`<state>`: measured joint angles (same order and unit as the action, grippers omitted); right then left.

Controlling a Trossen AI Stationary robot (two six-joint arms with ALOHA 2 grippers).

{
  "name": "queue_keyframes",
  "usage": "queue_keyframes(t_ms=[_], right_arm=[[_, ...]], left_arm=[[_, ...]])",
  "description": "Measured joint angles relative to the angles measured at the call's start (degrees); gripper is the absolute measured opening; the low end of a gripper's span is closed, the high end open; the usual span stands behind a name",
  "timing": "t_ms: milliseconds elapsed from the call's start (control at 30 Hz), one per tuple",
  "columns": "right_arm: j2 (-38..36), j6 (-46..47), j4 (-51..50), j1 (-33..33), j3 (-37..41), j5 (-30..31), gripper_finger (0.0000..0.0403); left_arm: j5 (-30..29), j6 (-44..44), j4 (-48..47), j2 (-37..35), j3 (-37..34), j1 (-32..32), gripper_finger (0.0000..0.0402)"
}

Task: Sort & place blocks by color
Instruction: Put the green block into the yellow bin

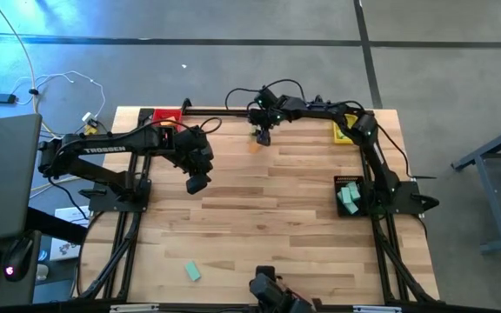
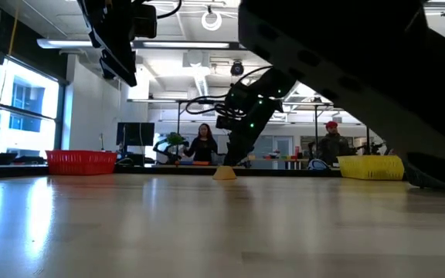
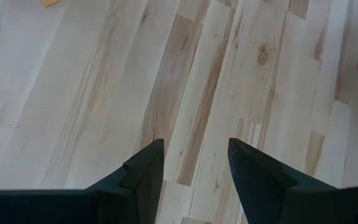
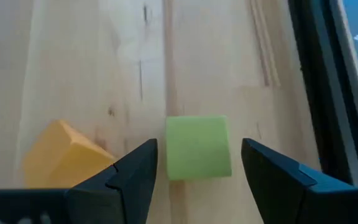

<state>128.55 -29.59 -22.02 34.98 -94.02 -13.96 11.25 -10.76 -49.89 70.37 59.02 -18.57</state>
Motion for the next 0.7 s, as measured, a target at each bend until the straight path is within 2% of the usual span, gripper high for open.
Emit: queue_keyframes(t_ms=[200, 467, 700], right_arm=[[-0.1, -0.5, 0.4, 0.0, -0.1, 0.1, 0.0203], [-0.3, 1.2, -1.5, 0.0, -0.1, -2.7, 0.0108], [-0.7, 4.2, -2.4, 0.0, -0.1, -2.1, 0.0103]], left_arm=[[0.0, 0.0, 0.0, 0.0, 0.0, 0.0, 0.0165], [-0.1, 0.5, 0.0, 0.0, 0.0, 0.0, 0.0165], [-0.1, 0.5, 0.0, 0.0, 0.0, 0.0, 0.0165]])
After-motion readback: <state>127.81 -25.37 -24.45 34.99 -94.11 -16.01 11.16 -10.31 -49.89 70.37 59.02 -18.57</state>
